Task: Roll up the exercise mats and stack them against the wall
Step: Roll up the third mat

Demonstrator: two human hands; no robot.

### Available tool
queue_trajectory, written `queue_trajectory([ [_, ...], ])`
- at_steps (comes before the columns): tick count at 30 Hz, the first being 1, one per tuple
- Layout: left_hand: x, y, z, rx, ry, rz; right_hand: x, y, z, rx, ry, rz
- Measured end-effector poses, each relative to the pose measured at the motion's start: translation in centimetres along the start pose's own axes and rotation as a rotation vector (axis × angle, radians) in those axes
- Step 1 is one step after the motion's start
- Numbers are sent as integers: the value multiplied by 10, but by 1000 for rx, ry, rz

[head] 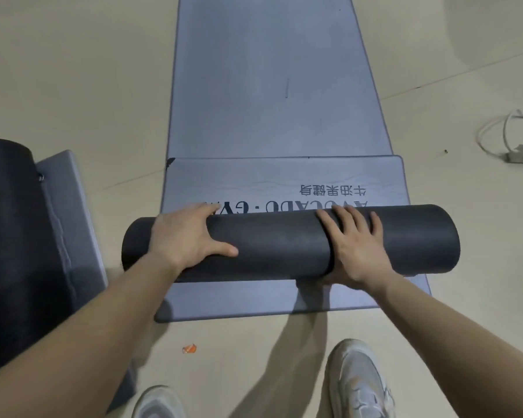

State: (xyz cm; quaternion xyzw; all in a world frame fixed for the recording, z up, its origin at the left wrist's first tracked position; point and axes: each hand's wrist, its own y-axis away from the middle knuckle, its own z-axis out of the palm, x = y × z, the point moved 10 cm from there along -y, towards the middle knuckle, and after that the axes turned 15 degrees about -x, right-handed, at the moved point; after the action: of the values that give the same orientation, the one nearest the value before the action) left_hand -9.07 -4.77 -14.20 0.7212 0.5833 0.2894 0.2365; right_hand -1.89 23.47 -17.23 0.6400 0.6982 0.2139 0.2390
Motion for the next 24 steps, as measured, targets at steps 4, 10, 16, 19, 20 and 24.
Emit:
queue_trajectory([
  [4,11,18,35,110,-277,-93,7,-29,-30,-70,15,-31],
  [10,7,-43,-23,144,-234,88,-1,-33,-42,195,214,-37],
  [16,30,-55,-16,233,-284,14,13,-105,-96,-170,128,-92],
  [19,29,-76,-30,269,-243,28,17,-127,-105,-320,-11,-82],
  [20,28,-83,-34,267,-231,44,18,-132,-108,-346,-47,-77],
  [24,27,-90,-46,227,-250,137,16,-132,-99,-438,-170,-87],
])
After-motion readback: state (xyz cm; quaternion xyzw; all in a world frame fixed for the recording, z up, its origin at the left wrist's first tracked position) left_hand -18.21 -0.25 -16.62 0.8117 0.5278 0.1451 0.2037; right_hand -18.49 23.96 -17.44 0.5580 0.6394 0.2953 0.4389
